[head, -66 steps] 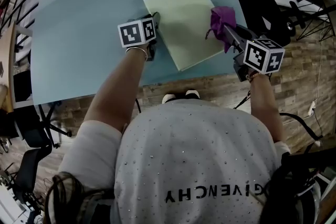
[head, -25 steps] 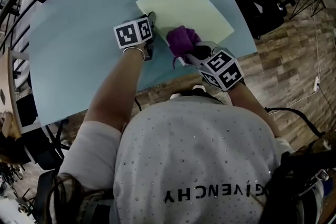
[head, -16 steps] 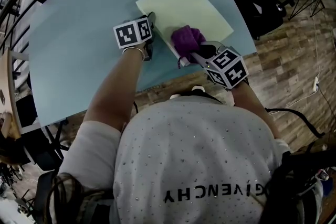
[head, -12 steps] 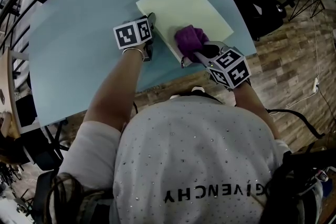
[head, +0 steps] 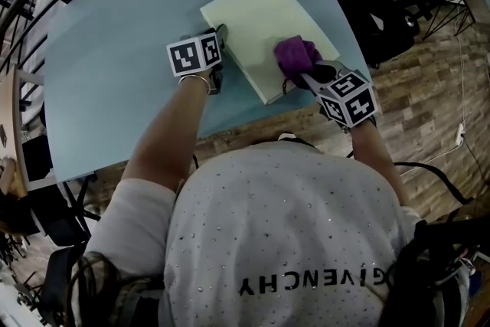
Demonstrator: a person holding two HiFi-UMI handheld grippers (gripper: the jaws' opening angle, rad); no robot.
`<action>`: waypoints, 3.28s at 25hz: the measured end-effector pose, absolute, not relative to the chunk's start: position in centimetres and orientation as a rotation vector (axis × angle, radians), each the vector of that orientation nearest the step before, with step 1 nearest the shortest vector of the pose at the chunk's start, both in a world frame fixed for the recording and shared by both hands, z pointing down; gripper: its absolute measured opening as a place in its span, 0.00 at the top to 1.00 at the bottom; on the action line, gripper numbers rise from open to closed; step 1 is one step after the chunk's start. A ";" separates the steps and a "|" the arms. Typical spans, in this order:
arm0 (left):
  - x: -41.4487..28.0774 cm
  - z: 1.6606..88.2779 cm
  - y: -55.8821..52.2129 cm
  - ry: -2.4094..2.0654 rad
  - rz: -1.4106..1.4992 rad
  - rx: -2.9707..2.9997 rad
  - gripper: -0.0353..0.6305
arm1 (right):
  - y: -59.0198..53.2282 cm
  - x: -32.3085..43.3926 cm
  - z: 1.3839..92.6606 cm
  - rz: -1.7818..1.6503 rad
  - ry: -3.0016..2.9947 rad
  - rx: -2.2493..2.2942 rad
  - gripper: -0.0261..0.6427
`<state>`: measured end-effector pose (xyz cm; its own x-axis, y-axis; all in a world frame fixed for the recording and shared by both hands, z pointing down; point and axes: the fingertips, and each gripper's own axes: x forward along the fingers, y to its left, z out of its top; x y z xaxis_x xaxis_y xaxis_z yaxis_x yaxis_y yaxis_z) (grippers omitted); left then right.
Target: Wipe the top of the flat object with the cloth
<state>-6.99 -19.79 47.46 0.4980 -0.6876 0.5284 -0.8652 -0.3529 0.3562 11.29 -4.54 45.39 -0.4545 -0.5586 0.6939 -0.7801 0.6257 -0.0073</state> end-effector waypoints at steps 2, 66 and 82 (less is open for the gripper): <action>-7.0 47.4 -19.7 -1.280 0.384 2.142 0.74 | -4.7 12.0 45.4 0.425 -2.179 1.030 0.87; 4.3 28.5 7.8 -1.570 -0.298 2.113 0.95 | -2.9 18.6 30.4 0.479 -2.762 0.759 0.87; 2.3 23.5 14.4 -1.512 -0.360 2.241 0.95 | 5.2 19.3 25.8 0.365 -2.704 0.964 0.87</action>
<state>2.34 14.41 23.48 0.3778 -0.9258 0.0152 -0.8193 -0.3266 0.4712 19.25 5.20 25.85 -0.7509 -0.5821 0.3120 -0.6440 0.7500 -0.1506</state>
